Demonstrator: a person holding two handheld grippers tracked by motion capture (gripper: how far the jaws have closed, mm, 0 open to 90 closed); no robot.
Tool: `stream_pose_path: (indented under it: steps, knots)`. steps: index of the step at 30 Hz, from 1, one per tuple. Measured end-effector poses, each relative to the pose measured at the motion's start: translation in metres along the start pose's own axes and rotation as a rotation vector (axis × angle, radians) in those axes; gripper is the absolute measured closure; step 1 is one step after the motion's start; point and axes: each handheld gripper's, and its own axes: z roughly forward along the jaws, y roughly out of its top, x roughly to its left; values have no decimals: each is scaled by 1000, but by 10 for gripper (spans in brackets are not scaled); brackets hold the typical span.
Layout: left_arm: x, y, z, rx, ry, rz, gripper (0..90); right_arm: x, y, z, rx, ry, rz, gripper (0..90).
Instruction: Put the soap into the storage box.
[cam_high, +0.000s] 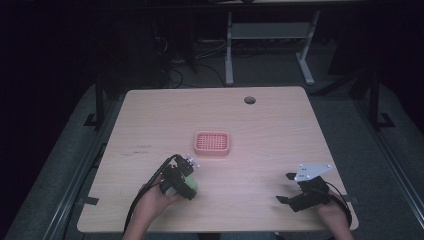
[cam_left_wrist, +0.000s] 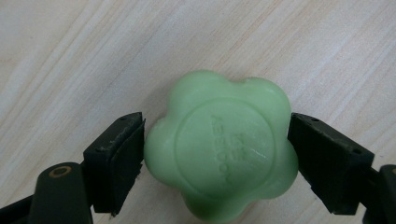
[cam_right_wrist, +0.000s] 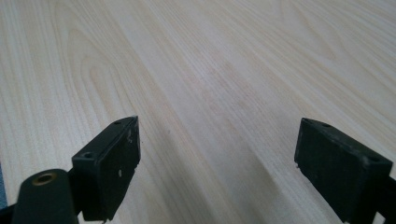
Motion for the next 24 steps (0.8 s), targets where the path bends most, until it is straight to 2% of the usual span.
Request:
stream_pose_path:
  steps: [4,15,24]
  knots:
    - [1,2,2,14,5,6,211,0,0,0,-3,0,-3,138]
    - [2,1,6,24,-11,-18,232,0,0,0,-4,0,-3,138]
    - [1,0,6,18,-7,-26,245,0,0,0,-3,-1,0,138]
